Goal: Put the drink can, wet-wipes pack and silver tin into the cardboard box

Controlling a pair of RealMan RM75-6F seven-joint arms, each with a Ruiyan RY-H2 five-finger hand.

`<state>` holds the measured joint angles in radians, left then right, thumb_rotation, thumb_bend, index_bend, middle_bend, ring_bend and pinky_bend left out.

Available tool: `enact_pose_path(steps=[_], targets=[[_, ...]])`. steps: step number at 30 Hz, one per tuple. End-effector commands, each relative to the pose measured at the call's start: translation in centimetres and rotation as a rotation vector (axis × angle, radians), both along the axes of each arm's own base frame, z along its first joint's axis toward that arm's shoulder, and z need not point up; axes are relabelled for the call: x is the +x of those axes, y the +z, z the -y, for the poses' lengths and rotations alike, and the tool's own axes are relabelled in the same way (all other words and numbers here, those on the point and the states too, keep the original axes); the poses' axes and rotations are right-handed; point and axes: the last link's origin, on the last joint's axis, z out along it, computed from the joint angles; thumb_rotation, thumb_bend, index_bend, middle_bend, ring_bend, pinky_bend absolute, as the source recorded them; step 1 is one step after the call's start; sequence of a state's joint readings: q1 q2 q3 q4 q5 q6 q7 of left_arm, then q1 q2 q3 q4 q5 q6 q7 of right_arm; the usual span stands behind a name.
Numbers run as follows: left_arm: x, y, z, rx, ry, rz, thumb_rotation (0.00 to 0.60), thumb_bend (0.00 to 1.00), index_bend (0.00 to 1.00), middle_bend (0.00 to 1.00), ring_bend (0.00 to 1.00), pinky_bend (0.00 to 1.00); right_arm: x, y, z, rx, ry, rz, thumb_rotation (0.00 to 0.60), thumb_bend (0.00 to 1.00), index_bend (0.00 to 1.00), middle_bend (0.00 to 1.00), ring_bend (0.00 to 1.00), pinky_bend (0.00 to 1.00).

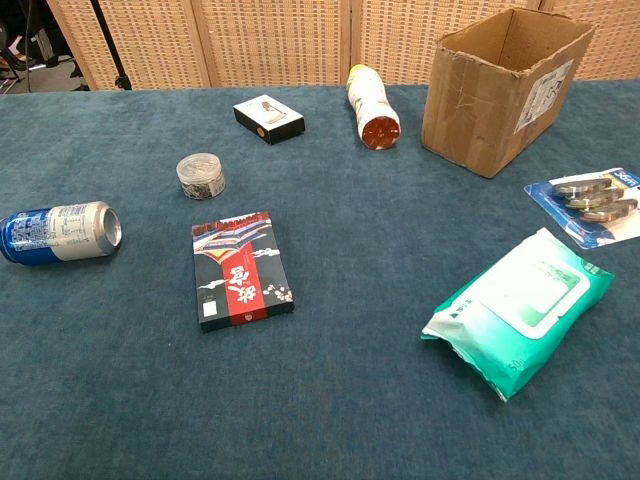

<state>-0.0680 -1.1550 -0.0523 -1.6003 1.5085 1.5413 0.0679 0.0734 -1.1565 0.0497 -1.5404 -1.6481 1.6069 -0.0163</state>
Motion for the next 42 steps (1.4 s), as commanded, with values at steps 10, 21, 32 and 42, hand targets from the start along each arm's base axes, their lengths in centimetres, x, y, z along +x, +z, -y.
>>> enact_pose_path(steps=[10,21,32,42], targets=[[-0.2,-0.2,0.0,-0.031,0.014,-0.015,0.600,0.00,0.00,0.00,0.00,0.00,-0.1,-0.1,0.0,0.010,-0.006,0.000,0.600,0.00,0.00,0.00,0.00,0.00],[-0.4,-3.7,-4.9,-0.269,0.016,0.027,0.600,0.00,0.00,0.00,0.00,0.00,-0.4,0.0,0.5,0.020,-0.023,0.014,0.600,0.00,0.00,0.00,0.00,0.00],[0.5,-8.2,-9.6,-0.405,0.045,-0.003,0.600,0.00,0.00,0.00,0.00,0.00,-0.7,-0.2,1.0,0.043,-0.042,0.023,0.600,0.00,0.00,0.00,0.00,0.00],[1.6,-11.0,-11.5,-0.460,0.071,-0.033,0.600,0.00,0.10,0.08,0.08,0.21,-0.9,-0.5,1.2,0.052,-0.058,0.014,0.600,0.00,0.00,0.00,0.00,0.00]])
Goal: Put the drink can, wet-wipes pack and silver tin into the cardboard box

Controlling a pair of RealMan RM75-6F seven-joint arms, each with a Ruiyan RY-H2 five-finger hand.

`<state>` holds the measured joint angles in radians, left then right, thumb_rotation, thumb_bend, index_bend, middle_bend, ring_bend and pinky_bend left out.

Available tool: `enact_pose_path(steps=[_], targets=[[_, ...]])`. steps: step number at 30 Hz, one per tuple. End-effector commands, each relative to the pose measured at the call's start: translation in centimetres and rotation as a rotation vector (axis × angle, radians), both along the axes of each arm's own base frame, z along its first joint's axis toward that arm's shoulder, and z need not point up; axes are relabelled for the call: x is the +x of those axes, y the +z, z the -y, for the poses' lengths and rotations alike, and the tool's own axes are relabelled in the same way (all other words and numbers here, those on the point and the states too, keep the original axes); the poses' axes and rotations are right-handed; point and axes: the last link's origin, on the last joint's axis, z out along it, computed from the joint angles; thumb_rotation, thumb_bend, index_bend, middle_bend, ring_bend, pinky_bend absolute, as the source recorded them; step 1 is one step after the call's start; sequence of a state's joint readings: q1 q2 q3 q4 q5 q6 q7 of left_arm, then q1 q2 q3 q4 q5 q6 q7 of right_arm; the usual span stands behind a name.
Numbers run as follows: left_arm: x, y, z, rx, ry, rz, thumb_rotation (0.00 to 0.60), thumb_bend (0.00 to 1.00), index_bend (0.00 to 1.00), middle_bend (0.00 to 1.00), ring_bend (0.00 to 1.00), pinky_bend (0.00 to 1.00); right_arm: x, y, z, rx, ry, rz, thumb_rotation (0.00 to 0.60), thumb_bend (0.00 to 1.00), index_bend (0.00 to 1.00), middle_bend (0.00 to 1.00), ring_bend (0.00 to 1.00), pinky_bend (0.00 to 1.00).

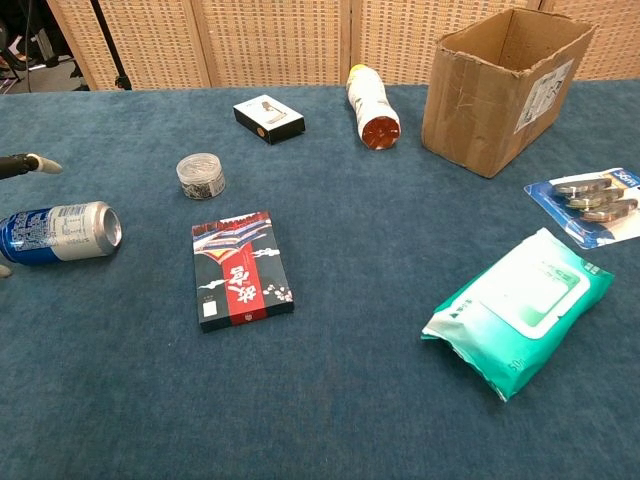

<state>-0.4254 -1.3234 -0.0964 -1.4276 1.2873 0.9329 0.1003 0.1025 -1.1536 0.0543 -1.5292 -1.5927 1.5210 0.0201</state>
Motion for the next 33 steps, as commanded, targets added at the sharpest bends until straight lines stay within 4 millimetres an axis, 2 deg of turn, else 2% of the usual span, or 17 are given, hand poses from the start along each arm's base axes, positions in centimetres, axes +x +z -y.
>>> enact_pose_path(steps=[1,3,8,11,14,20,23,26,30,33], targets=[[0.5,-0.9,-0.7,-0.014,0.005,-0.020,0.600,0.00,0.13,0.12,0.11,0.25,-0.1,0.0,0.0,-0.002,-0.003,-0.003,0.600,0.00,0.00,0.00,0.00,0.00],[0.8,-1.4,-1.0,-0.005,-0.007,-0.033,0.600,0.03,0.23,0.21,0.19,0.33,0.0,0.0,0.1,-0.003,-0.004,-0.002,0.600,0.00,0.00,0.00,0.00,0.00],[1.4,-2.2,-1.3,0.017,-0.025,-0.024,0.600,0.14,0.44,0.33,0.30,0.41,-0.1,0.0,0.1,-0.005,-0.005,-0.003,0.600,0.00,0.00,0.00,0.00,0.00],[1.7,-2.3,-1.3,0.044,-0.044,-0.011,0.600,0.18,0.55,0.41,0.37,0.46,0.0,0.0,0.1,-0.006,-0.005,-0.001,0.600,0.00,0.00,0.00,0.00,0.00],[2.1,-2.0,-1.4,0.067,-0.060,0.008,0.600,0.19,0.60,0.44,0.40,0.48,0.0,0.1,0.1,-0.007,-0.004,0.002,0.600,0.00,0.00,0.00,0.00,0.00],[3.6,-0.6,-1.3,0.101,-0.101,0.062,0.600,0.19,0.60,0.45,0.40,0.49,0.0,0.3,0.0,-0.008,-0.002,0.009,0.600,0.00,0.00,0.00,0.00,0.00],[5.2,0.2,-1.6,0.116,-0.145,0.097,0.600,0.18,0.60,0.45,0.40,0.49,0.0,0.3,0.0,-0.008,-0.002,0.011,0.600,0.00,0.00,0.00,0.00,0.00],[7.8,0.5,-2.3,0.121,-0.218,0.133,0.600,0.18,0.60,0.45,0.40,0.49,0.0,0.3,0.0,-0.007,-0.001,0.012,0.600,0.00,0.00,0.00,0.00,0.00],[13.6,0.1,-3.7,0.113,-0.353,0.186,0.600,0.17,0.60,0.45,0.40,0.49,0.1,0.5,0.0,-0.011,0.001,0.020,0.600,0.00,0.00,0.00,0.00,0.00],[16.7,-0.7,-4.2,0.091,-0.411,0.203,0.600,0.16,0.60,0.45,0.40,0.49,0.0,0.6,0.0,-0.014,0.000,0.024,0.600,0.00,0.00,0.00,0.00,0.00]])
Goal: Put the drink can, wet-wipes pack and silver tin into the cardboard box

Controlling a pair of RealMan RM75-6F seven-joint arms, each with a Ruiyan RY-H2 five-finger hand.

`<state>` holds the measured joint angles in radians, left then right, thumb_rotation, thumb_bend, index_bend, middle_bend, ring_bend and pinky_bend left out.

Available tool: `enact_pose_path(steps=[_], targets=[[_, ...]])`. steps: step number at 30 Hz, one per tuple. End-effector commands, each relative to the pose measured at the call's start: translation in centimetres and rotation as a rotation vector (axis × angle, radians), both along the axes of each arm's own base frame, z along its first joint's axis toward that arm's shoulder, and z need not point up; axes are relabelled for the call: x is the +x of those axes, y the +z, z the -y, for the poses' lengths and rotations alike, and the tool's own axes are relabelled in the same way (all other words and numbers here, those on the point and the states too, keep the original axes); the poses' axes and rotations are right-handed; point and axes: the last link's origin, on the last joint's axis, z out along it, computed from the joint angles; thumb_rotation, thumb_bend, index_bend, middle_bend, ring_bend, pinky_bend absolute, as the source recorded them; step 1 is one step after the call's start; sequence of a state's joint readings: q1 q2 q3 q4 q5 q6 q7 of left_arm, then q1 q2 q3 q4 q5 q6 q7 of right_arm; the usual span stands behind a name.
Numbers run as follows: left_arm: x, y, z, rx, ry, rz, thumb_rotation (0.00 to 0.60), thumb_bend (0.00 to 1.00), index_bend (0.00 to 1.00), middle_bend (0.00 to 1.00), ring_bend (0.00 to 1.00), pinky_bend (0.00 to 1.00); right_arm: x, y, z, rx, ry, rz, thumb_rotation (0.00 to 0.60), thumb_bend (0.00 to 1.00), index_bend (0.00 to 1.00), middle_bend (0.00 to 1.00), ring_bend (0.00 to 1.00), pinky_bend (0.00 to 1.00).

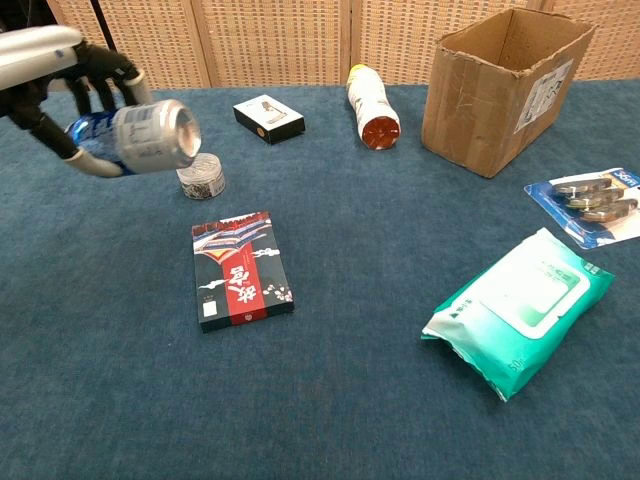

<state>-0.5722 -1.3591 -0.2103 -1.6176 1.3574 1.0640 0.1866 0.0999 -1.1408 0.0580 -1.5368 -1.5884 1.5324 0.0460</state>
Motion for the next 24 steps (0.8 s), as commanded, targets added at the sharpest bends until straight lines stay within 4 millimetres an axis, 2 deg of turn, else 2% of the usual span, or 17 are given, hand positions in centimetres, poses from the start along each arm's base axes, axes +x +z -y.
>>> enact_pose_path(steps=[1,6,8,9,11,17,20,24], targets=[[5.2,-1.2,-0.9,-0.025,-0.113,0.022,0.600,0.16,0.60,0.45,0.40,0.49,0.0,0.1,0.1,-0.003,-0.002,0.004,0.600,0.00,0.00,0.00,0.00,0.00],[10.3,-4.1,-1.8,-0.039,-0.225,-0.024,0.600,0.15,0.60,0.45,0.40,0.49,-0.3,0.3,0.3,-0.005,-0.017,0.011,0.600,0.00,0.00,0.00,0.00,0.00],[12.6,-6.0,-2.2,-0.052,-0.262,-0.048,0.600,0.15,0.60,0.45,0.40,0.49,-0.5,0.4,0.5,-0.008,-0.025,0.011,0.600,0.00,0.00,0.00,0.00,0.00],[14.1,-7.7,-2.4,-0.077,-0.285,-0.066,0.600,0.15,0.60,0.45,0.40,0.49,-0.6,0.5,0.6,-0.011,-0.033,0.014,0.600,0.00,0.00,0.00,0.00,0.00],[15.6,-9.8,-2.9,-0.084,-0.289,-0.096,0.600,0.15,0.60,0.45,0.40,0.49,-0.7,0.6,0.8,-0.013,-0.041,0.017,0.600,0.00,0.00,0.00,0.00,0.00],[17.8,-14.3,-3.2,-0.126,-0.278,-0.135,0.600,0.14,0.60,0.45,0.40,0.49,-0.9,1.0,1.0,-0.026,-0.054,0.032,0.600,0.00,0.00,0.00,0.00,0.00],[18.1,-15.9,-3.4,-0.135,-0.272,-0.157,0.600,0.14,0.60,0.45,0.40,0.49,-1.1,1.2,1.0,-0.027,-0.062,0.036,0.600,0.00,0.00,0.00,0.00,0.00],[18.1,-17.0,-3.6,-0.142,-0.259,-0.168,0.600,0.13,0.60,0.45,0.40,0.49,-1.3,1.3,1.0,-0.027,-0.071,0.038,0.600,0.00,0.00,0.00,0.00,0.00]])
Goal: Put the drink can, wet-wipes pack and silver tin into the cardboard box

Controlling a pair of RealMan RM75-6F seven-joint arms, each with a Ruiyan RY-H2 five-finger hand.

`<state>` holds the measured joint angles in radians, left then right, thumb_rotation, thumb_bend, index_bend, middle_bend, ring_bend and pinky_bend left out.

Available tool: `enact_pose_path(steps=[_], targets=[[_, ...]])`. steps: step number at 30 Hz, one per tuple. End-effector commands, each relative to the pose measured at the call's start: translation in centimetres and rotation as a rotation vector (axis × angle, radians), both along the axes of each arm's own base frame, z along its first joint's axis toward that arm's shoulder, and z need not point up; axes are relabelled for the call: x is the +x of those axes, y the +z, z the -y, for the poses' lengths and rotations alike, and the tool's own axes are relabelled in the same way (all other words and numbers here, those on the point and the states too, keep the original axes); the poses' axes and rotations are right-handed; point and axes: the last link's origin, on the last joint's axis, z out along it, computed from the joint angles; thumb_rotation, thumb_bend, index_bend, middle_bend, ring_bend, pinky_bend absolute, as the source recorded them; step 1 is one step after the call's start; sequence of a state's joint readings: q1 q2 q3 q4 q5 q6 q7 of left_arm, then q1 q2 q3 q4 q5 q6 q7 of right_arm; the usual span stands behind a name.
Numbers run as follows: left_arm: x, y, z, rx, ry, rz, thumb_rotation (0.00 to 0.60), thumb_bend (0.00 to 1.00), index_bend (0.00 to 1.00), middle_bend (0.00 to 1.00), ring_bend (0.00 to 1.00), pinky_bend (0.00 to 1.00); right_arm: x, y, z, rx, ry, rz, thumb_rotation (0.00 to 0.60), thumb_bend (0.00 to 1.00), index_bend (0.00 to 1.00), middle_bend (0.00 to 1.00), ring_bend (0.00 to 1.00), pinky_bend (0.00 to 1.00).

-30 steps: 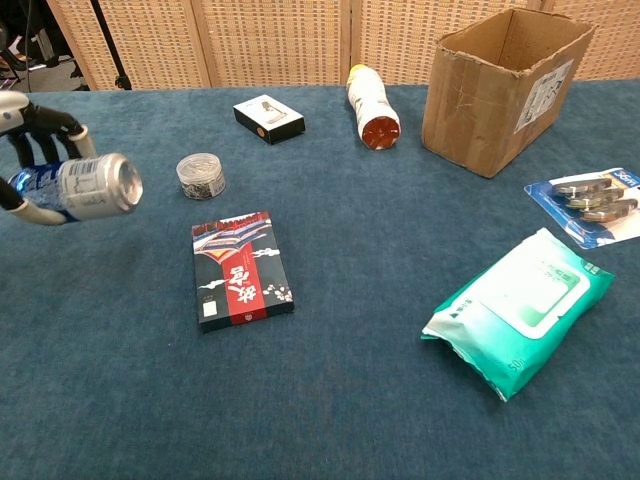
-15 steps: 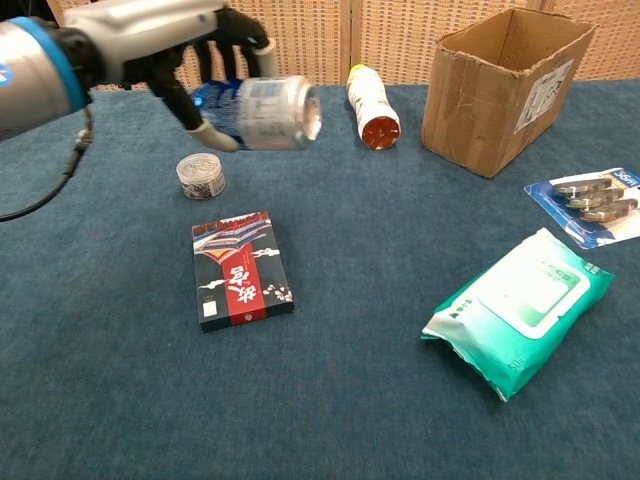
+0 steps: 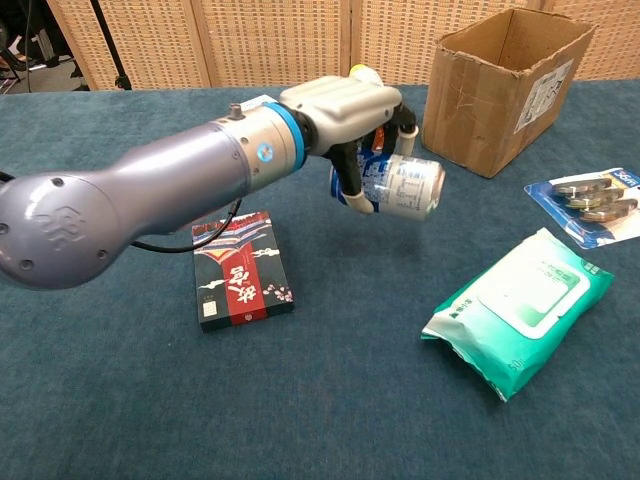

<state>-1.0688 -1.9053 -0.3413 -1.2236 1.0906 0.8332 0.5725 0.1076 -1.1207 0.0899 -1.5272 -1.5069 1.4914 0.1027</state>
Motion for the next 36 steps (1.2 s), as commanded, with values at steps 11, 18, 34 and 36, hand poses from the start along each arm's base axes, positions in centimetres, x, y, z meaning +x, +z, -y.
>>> enact_pose_path(steps=[11,18,34,36], targets=[[-0.1,-1.7,0.1,-0.074,0.037,0.007,0.600,0.00,0.02,0.00,0.00,0.34,-0.1,-0.1,0.1,0.003,-0.008,-0.002,0.600,0.00,0.00,0.00,0.00,0.00],[-3.5,5.1,-0.3,0.000,0.041,0.133,0.600,0.00,0.00,0.00,0.00,0.20,-0.1,-0.4,0.1,0.022,0.006,-0.017,0.600,0.00,0.00,0.00,0.00,0.00],[-20.9,21.9,2.3,0.322,0.263,0.224,0.600,0.00,0.00,0.00,0.00,0.00,5.5,-1.3,2.4,0.111,0.184,-0.040,0.600,0.00,0.00,0.00,0.00,0.00],[-23.1,23.4,3.9,0.368,0.323,0.244,0.600,0.00,0.00,0.00,0.00,0.00,7.9,-1.7,3.4,0.160,0.234,-0.033,0.600,0.00,0.00,0.00,0.00,0.00]])
